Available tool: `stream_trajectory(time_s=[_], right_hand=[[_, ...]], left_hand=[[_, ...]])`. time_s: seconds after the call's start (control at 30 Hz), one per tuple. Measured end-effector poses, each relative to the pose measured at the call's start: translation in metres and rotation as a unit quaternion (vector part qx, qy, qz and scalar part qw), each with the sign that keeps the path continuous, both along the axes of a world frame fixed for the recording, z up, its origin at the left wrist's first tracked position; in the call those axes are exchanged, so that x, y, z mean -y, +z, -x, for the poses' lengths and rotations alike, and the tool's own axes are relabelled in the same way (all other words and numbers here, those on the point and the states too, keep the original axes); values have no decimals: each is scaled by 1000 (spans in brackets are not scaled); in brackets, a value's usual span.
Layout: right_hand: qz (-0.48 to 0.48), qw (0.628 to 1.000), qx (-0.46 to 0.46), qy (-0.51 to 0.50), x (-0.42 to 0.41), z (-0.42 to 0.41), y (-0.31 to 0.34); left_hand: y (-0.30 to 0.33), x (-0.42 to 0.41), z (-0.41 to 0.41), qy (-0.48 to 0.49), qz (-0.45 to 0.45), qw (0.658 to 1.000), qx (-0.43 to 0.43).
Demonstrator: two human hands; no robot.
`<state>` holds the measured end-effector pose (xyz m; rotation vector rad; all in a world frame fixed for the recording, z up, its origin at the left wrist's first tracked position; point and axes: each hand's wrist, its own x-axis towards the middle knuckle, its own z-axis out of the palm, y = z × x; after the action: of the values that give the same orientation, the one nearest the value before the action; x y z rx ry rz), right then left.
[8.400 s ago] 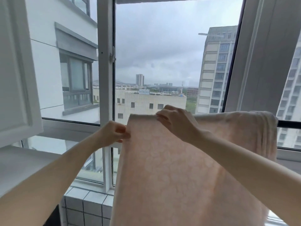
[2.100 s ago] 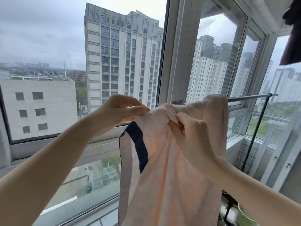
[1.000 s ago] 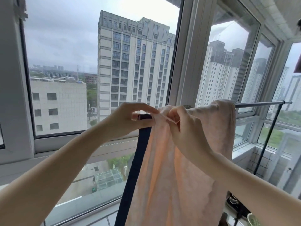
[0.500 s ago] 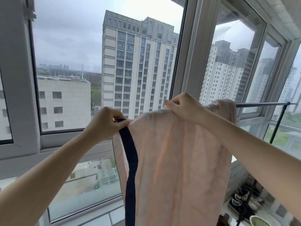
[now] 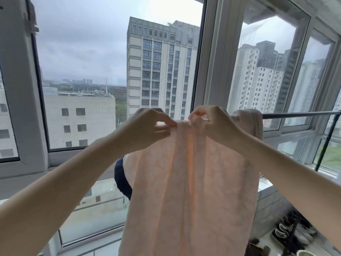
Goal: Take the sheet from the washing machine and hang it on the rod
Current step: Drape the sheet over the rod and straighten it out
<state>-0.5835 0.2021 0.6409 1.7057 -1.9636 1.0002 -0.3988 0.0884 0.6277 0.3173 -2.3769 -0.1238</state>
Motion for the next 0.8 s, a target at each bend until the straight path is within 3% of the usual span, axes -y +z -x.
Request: stream_trajectory(time_s=[0.2,0.4,0.5,0.67,0.8], right_hand=[[67,998,9,6,-46,71,-18],[112,992,62,-9,-97,178,-45],[93,991,91,0,-113,228,-60],[23,990,128,46,-114,273,-79],[13,988,127,89,-103,300,-81]], left_hand=[[0,-43,36,139,65,987,-57],[-24,-85,89,352,82,928,-93],[-36,-107,123,400,65,910,-89],[-46,-128,175,466,33,884,-7],[-48,-129,217,465,6,885,-2]])
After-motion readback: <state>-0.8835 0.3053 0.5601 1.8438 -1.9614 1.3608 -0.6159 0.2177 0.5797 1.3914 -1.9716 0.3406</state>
